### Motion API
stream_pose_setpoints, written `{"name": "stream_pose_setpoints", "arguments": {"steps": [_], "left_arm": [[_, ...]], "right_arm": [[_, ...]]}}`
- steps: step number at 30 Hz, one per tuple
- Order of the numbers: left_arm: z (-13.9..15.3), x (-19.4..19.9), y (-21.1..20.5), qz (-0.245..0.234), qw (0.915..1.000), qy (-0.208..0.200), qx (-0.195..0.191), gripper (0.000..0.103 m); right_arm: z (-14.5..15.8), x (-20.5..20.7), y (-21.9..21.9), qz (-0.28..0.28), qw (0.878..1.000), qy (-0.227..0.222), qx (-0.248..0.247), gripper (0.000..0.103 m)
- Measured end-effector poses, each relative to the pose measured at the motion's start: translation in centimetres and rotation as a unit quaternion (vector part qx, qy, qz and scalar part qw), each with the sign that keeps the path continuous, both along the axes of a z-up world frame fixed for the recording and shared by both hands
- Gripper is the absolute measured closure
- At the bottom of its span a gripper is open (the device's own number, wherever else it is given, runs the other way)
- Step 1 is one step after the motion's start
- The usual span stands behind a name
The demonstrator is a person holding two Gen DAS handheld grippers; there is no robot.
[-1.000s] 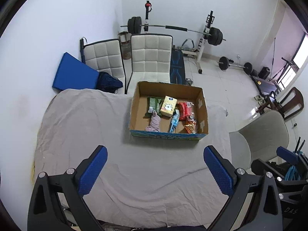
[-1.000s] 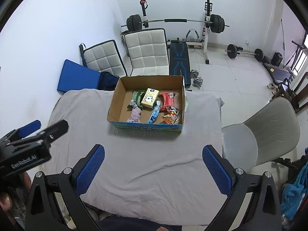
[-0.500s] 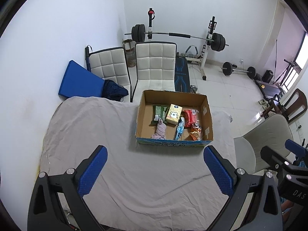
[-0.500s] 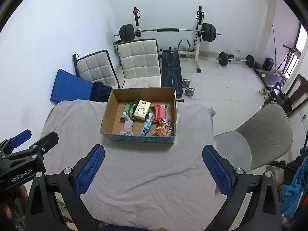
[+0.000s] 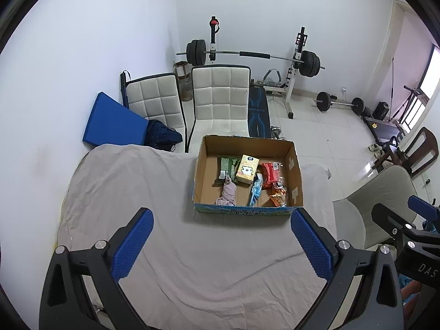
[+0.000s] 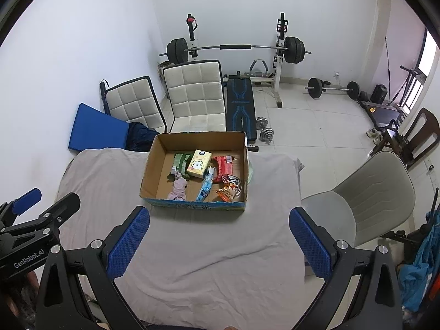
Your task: Organize soft objects
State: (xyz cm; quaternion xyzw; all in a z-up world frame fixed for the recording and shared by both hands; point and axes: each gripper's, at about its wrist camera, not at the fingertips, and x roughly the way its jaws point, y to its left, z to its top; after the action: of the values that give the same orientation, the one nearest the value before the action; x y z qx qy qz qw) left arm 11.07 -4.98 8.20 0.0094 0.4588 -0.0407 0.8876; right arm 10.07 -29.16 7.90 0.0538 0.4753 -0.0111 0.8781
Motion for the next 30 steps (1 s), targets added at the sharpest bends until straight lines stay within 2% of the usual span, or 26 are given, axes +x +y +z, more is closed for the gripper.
{"name": "stream_pose_setpoints", "arguments": {"steps": [30], "left_arm": [[0.55, -0.27, 0.10, 0.011, 0.9999, -0.006, -0.001, 0.001]], "right_arm": [[-0.95, 0.20, -0.47, 0.017, 1.000, 0.006, -0.001, 0.000]]}}
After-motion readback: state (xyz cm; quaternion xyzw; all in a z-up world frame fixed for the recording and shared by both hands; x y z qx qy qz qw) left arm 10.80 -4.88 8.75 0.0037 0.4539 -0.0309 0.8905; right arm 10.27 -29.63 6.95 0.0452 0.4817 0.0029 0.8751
